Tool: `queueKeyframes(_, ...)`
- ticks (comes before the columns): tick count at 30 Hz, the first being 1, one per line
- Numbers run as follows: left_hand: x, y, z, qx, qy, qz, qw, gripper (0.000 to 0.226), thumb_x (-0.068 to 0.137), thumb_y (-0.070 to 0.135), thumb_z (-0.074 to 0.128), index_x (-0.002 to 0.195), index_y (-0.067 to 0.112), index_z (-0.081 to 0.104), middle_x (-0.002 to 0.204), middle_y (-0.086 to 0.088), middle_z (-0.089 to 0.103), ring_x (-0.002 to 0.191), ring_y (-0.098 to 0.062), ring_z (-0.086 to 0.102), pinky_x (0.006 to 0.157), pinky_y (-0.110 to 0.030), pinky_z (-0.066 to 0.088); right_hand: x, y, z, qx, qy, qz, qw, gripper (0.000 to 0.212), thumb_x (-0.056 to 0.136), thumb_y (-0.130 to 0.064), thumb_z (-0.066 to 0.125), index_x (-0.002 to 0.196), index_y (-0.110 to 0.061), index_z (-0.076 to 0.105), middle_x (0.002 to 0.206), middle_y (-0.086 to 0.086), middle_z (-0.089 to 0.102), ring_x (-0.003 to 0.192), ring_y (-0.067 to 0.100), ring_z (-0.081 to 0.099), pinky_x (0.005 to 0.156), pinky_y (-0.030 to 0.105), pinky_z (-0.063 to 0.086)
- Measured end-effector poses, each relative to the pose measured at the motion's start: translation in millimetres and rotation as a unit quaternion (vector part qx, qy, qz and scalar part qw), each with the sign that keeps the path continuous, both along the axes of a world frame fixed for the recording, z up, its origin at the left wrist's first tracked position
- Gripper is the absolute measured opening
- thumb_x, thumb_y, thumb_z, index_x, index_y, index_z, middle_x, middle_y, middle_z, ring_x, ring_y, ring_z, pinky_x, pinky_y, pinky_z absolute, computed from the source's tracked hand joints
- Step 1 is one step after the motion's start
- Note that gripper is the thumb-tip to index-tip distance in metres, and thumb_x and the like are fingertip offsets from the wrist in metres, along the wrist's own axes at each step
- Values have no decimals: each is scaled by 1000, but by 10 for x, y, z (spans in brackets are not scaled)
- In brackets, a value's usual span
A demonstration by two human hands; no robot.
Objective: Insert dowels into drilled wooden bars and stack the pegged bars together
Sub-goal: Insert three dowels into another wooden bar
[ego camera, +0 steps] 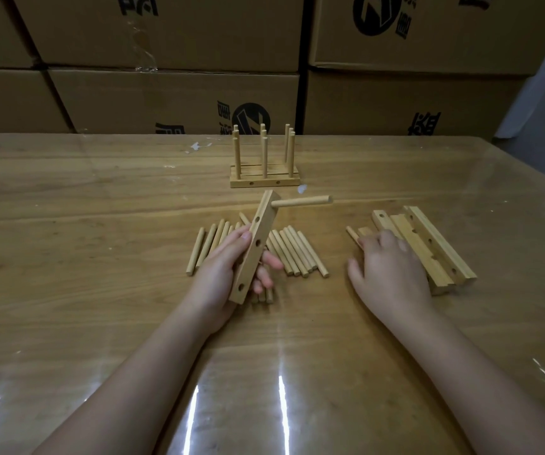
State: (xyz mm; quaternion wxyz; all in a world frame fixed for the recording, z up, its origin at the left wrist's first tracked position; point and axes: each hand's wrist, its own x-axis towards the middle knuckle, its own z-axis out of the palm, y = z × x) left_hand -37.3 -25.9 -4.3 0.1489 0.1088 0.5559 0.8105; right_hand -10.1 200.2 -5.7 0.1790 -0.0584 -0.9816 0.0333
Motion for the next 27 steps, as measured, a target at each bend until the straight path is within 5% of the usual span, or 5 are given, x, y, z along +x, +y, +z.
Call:
queueKeyframes(8,16,3,34,-8,-8,-22,1000,33,103,26,28,118,11,54,72,-14,67,52,-17,59,45,-21,47,-39,11,46,4,-42,-64,997,37,93,-48,42,105,-17,58,89,-1,59,70,17,54,50,27,37)
queueKeyframes(16,33,5,34,-4,-16,-13,1000,36,103,26,26,118,6,52,68,-14,65,47,-16,54,43,-21,44,-49,16,14,-165,33,38,985,17,92,-36,51,96,-20,54,85,-9,52,68,6,51,59,21,43)
queueKeyframes(18,33,2,40,-6,-14,-7,1000,38,102,28,27,118,3,50,62,-11,60,41,-14,46,41,-20,38,-77,18,53,-360,31,79,929,10,94,-31,50,96,-22,54,73,-7,61,60,4,55,53,17,44)
queueKeyframes(22,21,13,46,-12,-19,-7,1000,44,102,29,27,126,-2,47,58,-8,54,39,-13,40,40,-19,35,-66,36,110,-709,-16,137,692,18,94,-19,48,110,-22,58,72,-3,68,60,7,59,53,17,47)
queueKeyframes(27,32,2,47,5,-29,-6,1000,40,103,28,27,123,1,49,58,-8,54,39,-12,41,40,-19,36,-92,33,87,-846,-83,138,508,22,93,-13,46,109,-5,60,82,7,70,74,15,68,58,21,54)
